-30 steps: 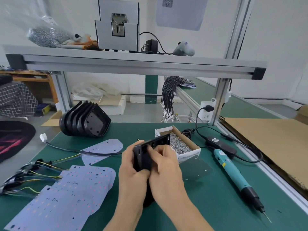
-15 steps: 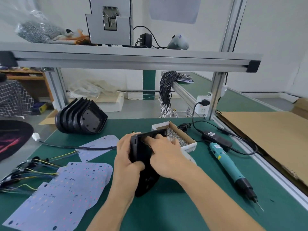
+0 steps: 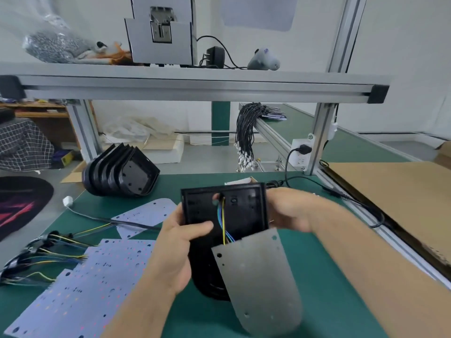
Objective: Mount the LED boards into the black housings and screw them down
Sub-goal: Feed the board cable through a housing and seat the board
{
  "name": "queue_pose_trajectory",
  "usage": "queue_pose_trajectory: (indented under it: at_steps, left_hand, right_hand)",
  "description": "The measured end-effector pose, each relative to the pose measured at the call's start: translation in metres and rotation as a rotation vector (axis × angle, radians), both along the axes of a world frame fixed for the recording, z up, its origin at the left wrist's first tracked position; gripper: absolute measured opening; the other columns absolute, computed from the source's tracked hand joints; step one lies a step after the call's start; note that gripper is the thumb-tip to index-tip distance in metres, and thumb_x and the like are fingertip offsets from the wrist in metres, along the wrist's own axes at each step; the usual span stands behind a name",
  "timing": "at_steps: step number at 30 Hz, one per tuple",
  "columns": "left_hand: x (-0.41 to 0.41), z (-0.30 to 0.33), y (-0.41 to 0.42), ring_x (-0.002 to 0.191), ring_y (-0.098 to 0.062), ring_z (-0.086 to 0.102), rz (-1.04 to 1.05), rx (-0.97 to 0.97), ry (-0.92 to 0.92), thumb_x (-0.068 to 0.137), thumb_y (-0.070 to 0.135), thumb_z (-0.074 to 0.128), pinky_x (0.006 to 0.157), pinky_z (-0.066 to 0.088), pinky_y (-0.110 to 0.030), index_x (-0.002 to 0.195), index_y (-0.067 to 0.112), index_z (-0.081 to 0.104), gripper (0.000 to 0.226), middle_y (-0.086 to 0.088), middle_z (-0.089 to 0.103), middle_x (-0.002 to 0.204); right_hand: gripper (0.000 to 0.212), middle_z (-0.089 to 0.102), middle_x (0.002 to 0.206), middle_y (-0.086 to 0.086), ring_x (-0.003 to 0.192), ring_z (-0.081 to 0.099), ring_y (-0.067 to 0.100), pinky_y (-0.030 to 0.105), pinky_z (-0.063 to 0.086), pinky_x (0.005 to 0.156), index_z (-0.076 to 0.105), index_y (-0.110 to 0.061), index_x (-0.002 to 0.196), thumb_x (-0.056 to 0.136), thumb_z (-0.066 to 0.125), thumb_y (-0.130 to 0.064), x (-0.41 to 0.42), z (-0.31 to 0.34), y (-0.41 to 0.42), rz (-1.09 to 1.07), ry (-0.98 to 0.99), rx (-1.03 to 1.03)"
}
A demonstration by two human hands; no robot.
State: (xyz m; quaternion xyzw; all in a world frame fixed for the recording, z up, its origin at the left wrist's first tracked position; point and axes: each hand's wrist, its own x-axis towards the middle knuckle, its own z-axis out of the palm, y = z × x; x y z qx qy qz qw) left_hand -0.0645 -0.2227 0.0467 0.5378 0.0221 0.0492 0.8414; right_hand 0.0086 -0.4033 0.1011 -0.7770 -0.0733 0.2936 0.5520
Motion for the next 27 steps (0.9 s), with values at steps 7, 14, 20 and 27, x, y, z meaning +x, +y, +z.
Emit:
queue_pose_trajectory:
  at_steps: [7,14,20,27]
  left_hand:
    - [-0.011,0.001,-0.011,0.077,-0.022,0.066,-0.101,0.156,-0.038,0.069,-0.005,0.064,0.073,0.056,-0.033,0.087,0.022,0.074,0.034,-0.009,0.072,0.087]
    - [0.003,-0.012,-0.001,0.06,-0.022,0.06,0.216,0.059,0.17,0.079,-0.02,0.048,0.059,0.052,-0.032,0.084,0.013,0.065,0.037,-0.006,0.066,0.07]
    - [0.004,-0.02,-0.003,0.055,-0.019,0.059,0.288,0.016,0.188,0.082,-0.016,0.051,0.057,0.051,-0.031,0.083,0.012,0.065,0.031,-0.006,0.068,0.07]
    - [0.009,-0.025,0.0,0.069,-0.022,0.065,0.422,0.067,0.199,0.092,0.004,0.057,0.067,0.058,-0.037,0.087,0.014,0.068,0.016,-0.003,0.073,0.075]
  right_hand:
    - [0.018,0.07,0.066,0.0,0.046,0.063,0.008,0.015,0.046,0.042,0.065,-0.011,0.082,0.093,0.059,-0.025,0.033,-0.023,0.024,-0.224,0.112,0.392]
    - [0.056,0.071,0.097,0.005,0.079,0.067,0.027,0.039,0.059,0.067,0.064,-0.022,0.117,0.078,0.063,-0.062,0.016,-0.04,0.003,-0.274,0.089,0.277]
    - [0.031,0.073,0.082,-0.002,0.066,0.065,0.008,0.02,0.048,0.057,0.07,-0.018,0.089,0.069,0.085,-0.035,-0.07,-0.087,-0.022,-0.084,-0.126,-0.03]
    - [0.019,0.061,0.069,0.008,0.058,0.051,0.011,0.017,0.041,0.056,0.072,-0.028,0.084,0.081,0.071,-0.009,-0.102,-0.054,-0.02,-0.317,-0.671,0.248]
